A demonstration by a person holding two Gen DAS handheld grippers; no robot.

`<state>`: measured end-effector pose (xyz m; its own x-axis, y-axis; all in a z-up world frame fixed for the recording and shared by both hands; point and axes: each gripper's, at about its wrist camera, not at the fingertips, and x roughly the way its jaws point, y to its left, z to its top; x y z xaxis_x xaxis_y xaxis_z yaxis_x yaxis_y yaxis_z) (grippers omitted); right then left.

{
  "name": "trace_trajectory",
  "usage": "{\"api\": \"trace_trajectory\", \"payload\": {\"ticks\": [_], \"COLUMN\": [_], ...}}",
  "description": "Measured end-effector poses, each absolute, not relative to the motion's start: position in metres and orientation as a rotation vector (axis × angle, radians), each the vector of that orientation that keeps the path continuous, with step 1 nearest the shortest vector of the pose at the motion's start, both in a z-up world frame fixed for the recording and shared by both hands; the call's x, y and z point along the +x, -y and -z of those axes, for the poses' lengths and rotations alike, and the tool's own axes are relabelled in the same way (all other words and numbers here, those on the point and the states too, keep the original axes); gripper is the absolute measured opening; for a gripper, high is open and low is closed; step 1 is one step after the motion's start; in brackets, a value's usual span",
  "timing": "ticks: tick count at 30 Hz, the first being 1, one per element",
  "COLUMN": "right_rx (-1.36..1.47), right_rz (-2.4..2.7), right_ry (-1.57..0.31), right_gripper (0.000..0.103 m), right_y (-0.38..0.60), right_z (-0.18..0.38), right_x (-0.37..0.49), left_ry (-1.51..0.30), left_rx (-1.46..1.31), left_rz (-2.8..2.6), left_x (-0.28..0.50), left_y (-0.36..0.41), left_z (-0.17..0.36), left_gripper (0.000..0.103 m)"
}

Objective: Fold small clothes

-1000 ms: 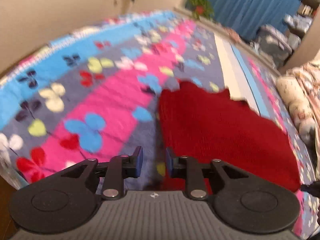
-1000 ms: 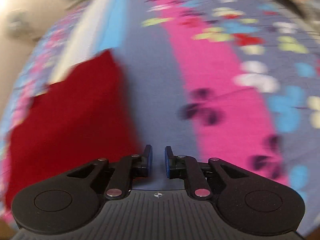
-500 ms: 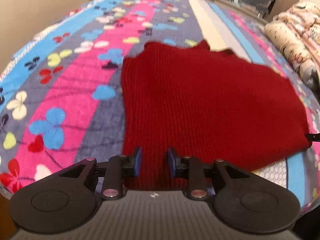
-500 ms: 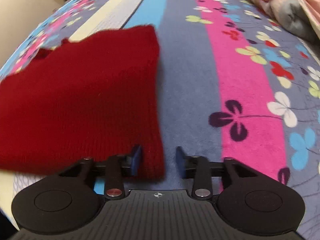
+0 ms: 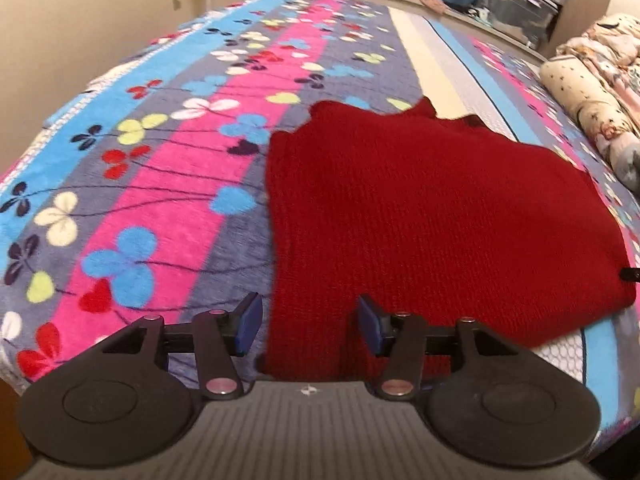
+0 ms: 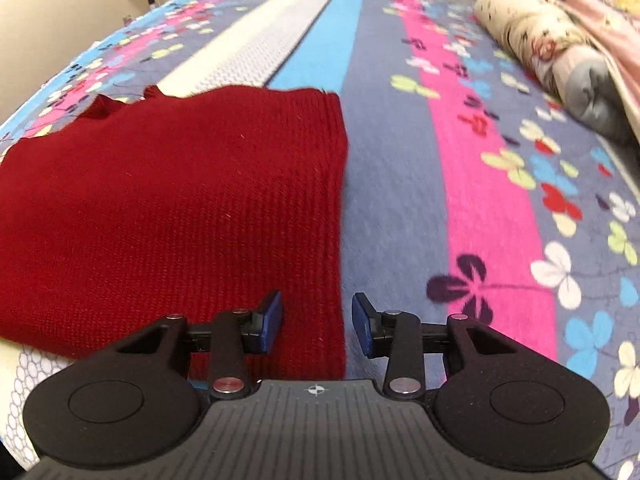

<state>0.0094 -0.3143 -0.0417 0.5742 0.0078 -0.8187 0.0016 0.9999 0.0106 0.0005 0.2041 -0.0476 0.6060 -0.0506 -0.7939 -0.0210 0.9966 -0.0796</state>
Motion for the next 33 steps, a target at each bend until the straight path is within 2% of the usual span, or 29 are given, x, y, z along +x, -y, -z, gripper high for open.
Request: {"api": "trace_trajectory", "payload": {"ticks": [7, 9, 10, 11, 16, 18, 23, 25, 27, 29, 33], "right_rx": [0.002, 0.026, 0.045, 0.061, 0.071, 0.054, 0.047, 0.033, 0.013, -0.007, -0.057], "right_rz": [0.006, 0.011, 0.012, 0.011, 0.007, -0.025, -0.198, -0.276, -0.360, -0.436, -0.580], "right_ry": [-0.878, -0.848, -0.834, -0.822, -0.739, -0.697, -0.618, -0.604, -0.603, -0.614, -0.638], "right_gripper": [0.040, 0.033, 0.020, 0.013, 0.012, 0.013, 0.013, 0.014, 0.027, 0.035, 0.042], "right_y": [0.311, 0.312, 0.312, 0.313, 0.292, 0.269, 0.181, 0.143, 0.102, 0.063, -0.002], "right_z": [0.035, 0.032, 0.031, 0.030, 0.026, 0.023, 0.015, 0.014, 0.017, 0.020, 0.029], "right_x": [0.005, 0.001, -0.001, -0.003, -0.015, -0.023, -0.041, -0.046, -0.049, -0.051, -0.055], "left_ry": [-0.793, -0.736, -0.702, -0.672, -0.569, -0.591, -0.609, -0.601, -0.594, -0.597, -0.611], "left_rx": [-0.085, -0.090, -0.097, -0.100, -0.137, -0.210, -0.136, -0.109, -0.093, -0.092, -0.128], "left_rz": [-0.080, -0.118, -0.147, -0.175, -0.290, -0.286, -0.293, -0.278, -0.270, -0.268, -0.267], "left_x": [-0.008, -0.012, -0.016, -0.019, -0.036, -0.036, -0.032, -0.034, -0.036, -0.035, -0.035], "left_y": [-0.225, -0.240, -0.249, -0.258, -0.296, -0.306, -0.298, -0.294, -0.293, -0.295, -0.308], "left_z": [0.022, 0.006, -0.004, -0.014, -0.034, -0.030, -0.024, -0.025, -0.022, -0.019, -0.016], "left_gripper": [0.061, 0.064, 0.068, 0.070, 0.071, 0.071, 0.072, 0.076, 0.079, 0.079, 0.079]}}
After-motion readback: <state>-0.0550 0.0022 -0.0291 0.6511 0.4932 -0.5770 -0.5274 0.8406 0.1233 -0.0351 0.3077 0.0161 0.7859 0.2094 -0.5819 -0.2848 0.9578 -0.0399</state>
